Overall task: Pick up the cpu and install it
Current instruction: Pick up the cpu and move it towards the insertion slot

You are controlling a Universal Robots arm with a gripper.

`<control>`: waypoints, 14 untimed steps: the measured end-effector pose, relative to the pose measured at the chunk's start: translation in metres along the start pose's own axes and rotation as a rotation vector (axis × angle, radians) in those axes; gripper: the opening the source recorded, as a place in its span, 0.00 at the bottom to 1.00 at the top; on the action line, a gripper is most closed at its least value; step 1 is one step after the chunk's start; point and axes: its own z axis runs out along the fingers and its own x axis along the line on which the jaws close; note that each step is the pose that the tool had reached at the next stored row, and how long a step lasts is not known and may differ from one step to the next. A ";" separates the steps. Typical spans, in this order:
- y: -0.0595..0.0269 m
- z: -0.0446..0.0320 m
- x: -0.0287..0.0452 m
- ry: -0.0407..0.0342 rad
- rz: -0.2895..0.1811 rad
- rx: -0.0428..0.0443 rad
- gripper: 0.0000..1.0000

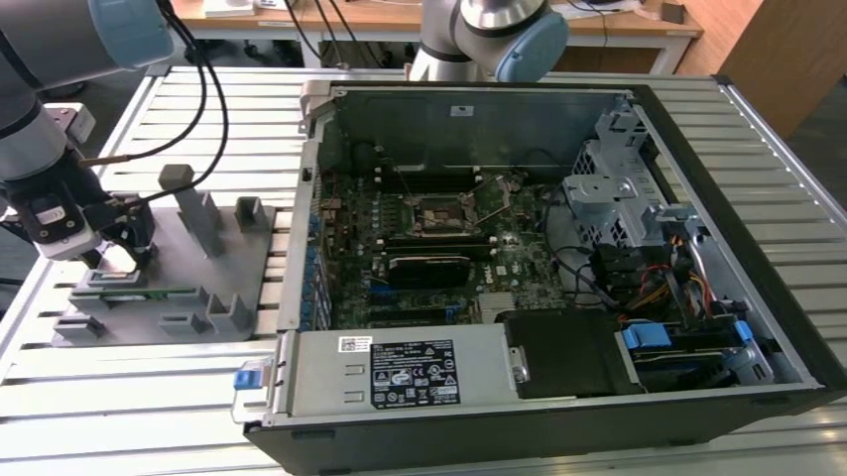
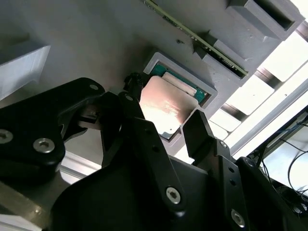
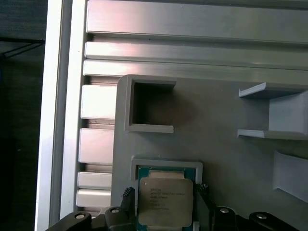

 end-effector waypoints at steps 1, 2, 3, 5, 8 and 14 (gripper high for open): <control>0.0000 0.0000 0.0000 -0.0006 0.000 0.0003 0.61; 0.0000 0.0000 0.0000 -0.0012 0.000 0.0006 0.61; 0.0000 0.0000 0.0000 -0.0014 0.000 0.0009 0.60; 0.0001 -0.0004 0.0000 -0.0014 0.000 0.0016 0.54; 0.0001 -0.0018 0.0000 -0.0015 0.000 0.0021 0.54; 0.0002 -0.0065 0.0000 -0.0016 0.001 0.0021 0.54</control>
